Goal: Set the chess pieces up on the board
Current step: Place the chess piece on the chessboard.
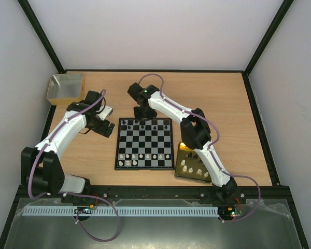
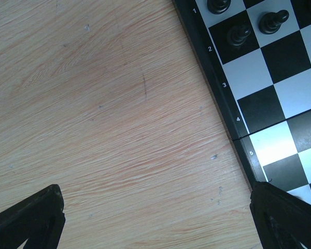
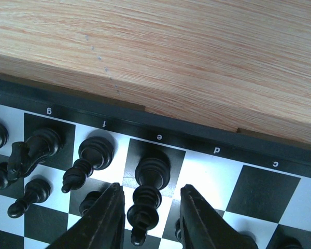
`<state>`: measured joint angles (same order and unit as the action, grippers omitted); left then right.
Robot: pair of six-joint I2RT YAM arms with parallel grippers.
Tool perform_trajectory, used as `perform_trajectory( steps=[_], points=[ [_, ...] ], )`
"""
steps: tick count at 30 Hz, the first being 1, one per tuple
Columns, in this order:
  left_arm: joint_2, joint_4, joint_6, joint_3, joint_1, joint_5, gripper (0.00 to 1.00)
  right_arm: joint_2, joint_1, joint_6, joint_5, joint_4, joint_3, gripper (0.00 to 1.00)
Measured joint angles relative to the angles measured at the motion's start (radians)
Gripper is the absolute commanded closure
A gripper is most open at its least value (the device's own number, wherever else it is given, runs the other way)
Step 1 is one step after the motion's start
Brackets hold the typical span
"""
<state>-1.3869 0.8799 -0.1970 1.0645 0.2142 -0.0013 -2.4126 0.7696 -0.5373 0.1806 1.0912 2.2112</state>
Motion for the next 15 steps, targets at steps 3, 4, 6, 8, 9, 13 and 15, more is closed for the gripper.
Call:
perform_trajectory(
  steps=[3, 4, 6, 8, 9, 13, 15],
  points=[
    [0.000, -0.001, 0.000, -0.001, 0.000, 0.000, 0.02, 0.000, 0.000, 0.000, 0.000, 0.000, 0.000, 0.68],
    [0.000, -0.002, 0.000, -0.002, 0.000, 0.000, 0.02, 0.000, 0.000, 0.000, 0.000, 0.000, 0.000, 0.68],
    [0.000, -0.003, 0.000, -0.005, 0.001, 0.000, 0.02, 0.000, 0.000, 0.000, -0.001, 0.000, 0.000, 0.68],
    [0.000, -0.004, 0.000, -0.006, 0.002, 0.000, 0.02, 0.000, 0.000, -0.001, -0.003, 0.000, 0.000, 0.67],
    [0.000, -0.006, 0.000, -0.006, 0.002, 0.000, 0.02, 0.000, 0.000, -0.001, -0.004, 0.000, 0.000, 0.67],
    [0.000, -0.007, 0.000, -0.006, 0.002, 0.000, 0.02, 0.000, -0.003, -0.005, -0.010, 0.000, 0.008, 0.67],
    [0.000, -0.007, 0.000, -0.006, 0.002, 0.000, 0.03, 0.000, -0.005, -0.008, -0.016, 0.000, 0.012, 0.66]
  ],
)
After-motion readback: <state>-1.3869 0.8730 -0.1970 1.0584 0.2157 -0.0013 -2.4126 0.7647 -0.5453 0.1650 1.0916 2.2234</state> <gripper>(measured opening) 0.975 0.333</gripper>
